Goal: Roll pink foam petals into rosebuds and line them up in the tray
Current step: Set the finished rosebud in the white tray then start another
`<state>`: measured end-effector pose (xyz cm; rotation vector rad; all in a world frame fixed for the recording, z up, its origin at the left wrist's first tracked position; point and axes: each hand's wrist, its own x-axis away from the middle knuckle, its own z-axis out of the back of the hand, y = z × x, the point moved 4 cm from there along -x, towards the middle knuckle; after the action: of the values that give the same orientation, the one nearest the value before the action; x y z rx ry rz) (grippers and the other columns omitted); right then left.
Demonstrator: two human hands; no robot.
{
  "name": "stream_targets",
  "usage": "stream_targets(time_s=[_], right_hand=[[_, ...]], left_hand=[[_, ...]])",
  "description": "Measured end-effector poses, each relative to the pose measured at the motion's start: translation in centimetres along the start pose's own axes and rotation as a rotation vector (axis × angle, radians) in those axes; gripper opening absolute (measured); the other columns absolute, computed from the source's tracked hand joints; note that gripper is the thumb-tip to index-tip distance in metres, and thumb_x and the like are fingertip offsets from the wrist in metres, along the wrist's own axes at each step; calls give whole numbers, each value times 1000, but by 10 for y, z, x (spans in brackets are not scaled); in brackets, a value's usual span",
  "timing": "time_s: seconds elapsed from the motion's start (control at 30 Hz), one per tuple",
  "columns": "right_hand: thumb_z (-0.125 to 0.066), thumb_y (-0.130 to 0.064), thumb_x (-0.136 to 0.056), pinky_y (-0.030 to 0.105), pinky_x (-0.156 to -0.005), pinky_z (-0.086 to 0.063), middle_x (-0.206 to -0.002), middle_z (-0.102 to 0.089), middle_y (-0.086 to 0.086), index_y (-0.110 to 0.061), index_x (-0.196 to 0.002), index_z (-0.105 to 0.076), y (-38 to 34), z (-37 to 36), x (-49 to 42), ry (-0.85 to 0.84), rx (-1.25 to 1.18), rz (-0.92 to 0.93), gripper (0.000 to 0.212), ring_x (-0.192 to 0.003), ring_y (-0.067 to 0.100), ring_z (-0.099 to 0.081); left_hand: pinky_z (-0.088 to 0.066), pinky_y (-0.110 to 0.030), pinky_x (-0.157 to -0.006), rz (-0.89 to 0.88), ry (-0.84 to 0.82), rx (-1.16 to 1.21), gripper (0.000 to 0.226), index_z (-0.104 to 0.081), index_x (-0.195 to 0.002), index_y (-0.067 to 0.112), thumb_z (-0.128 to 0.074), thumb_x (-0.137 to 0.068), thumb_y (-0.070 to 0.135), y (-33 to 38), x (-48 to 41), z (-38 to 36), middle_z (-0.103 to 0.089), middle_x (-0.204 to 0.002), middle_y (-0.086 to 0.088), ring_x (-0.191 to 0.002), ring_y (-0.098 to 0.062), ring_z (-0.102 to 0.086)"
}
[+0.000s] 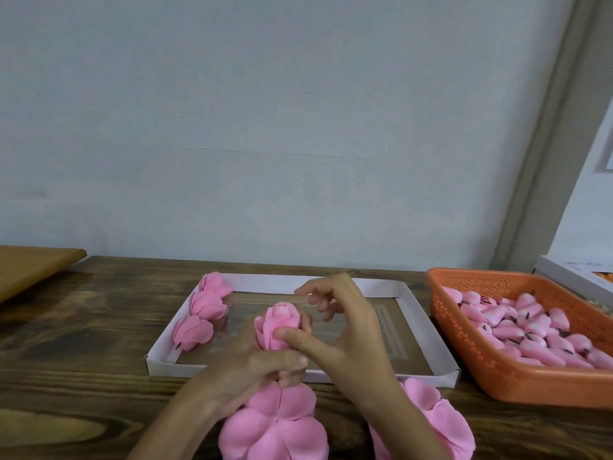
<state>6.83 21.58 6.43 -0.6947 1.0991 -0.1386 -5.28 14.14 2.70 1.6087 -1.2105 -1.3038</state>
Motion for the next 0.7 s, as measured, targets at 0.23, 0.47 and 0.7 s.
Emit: stream_targets(time_s=[0.23,0.47,0.7], right_hand=[[-68,-31,-95,50,-77,-54,-87,-71,-3,-26,-90,-74,7,2,-1,-71,-197,-185,9,-83,22,-67],[-81,-34,-82,30,-65,-55,-92,-72,-12,-35,-89,-79,15,9,-4,-108,-55,-247,7,-75,16,-64],[-85,-20,-83,17,-65,-47,-87,-59,-12,-36,-92,-82,14,12,-5,-132,93,-199,18,-75,14,-57]], left_hand=[[-34,-32,-53,24,84,24,11,-63,-87,1,-72,-81,2,-3,-1,1,-36,-65,-10,-58,-22,-30],[-36,-34,-53,27,95,-32,24,-61,-83,-11,-73,-81,9,-6,-1,4,-45,-62,-14,-56,-23,-35],[-37,-33,-54,18,96,-38,41,-68,-119,-2,-68,-80,10,-6,-3,5,-44,-65,-13,-56,-23,-35]])
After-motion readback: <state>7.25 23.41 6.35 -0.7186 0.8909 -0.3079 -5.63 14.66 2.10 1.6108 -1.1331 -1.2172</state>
